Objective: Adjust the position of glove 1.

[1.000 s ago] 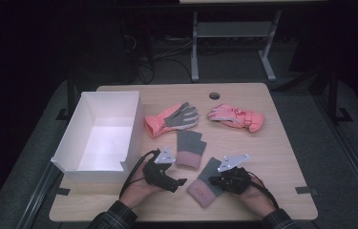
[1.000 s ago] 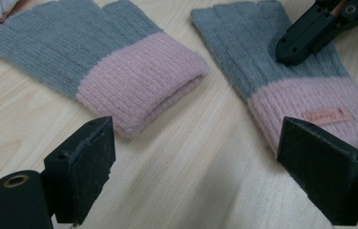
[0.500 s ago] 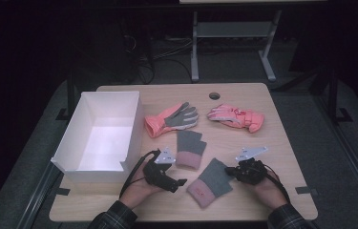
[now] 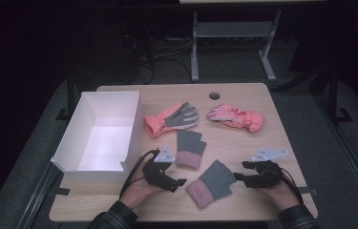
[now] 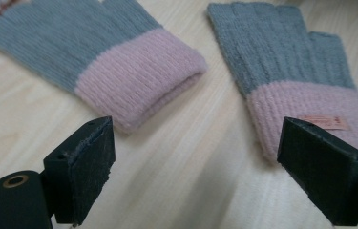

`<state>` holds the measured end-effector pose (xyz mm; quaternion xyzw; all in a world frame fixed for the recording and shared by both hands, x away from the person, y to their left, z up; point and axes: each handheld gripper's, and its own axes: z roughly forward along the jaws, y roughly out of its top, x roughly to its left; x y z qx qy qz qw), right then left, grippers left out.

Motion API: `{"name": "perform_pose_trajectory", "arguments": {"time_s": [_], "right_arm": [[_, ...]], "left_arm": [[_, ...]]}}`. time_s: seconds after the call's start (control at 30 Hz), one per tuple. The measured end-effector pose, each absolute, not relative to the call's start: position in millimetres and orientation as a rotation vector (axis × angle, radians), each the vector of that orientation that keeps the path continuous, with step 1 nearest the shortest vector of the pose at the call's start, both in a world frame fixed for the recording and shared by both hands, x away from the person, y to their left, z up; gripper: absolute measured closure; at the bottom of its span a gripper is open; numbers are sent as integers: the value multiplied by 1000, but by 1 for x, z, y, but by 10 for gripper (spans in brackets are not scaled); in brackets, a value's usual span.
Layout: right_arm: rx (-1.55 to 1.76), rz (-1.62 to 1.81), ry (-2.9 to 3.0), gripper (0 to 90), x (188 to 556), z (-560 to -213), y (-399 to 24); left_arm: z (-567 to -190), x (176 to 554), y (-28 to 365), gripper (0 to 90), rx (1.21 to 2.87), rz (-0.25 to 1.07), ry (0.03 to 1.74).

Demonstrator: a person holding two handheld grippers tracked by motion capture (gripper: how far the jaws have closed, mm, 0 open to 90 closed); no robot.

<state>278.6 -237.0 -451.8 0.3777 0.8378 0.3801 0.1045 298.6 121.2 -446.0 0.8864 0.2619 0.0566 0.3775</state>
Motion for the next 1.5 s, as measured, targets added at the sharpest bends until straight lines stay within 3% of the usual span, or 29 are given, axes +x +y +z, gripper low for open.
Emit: {"name": "perform_pose_trajectory", "arguments": {"time_s": [0.13,0.33,0.37,0.4,0.5,0.6,0.77,1.1,1.5], "right_arm": [[1181,1124,2421,163,275,-452,-247],[1190,1093,2402,137,265,-457,-255],[1182,1086,2395,137,263,-458,-255],[1196,1070,2376,136,261,-459,-256],[1202,1065,2357,135,258,-459,-258],[1207,1062,2347,135,257,-460,-260],[1219,1026,2314,135,258,-461,-261],[1218,1028,2302,131,259,-461,-261],[1207,1029,2308,131,261,-462,-261]], "left_arm": [[-441,300,119,176,2253,154,704],[-435,303,112,454,2241,144,715],[-434,304,110,454,2241,147,716],[-433,308,107,564,2242,141,716],[-430,314,102,760,2246,120,723],[-429,320,97,895,2256,107,736],[-424,332,88,897,2285,134,727],[-430,394,63,897,2289,245,817],[-457,429,46,897,2296,192,856]]}}
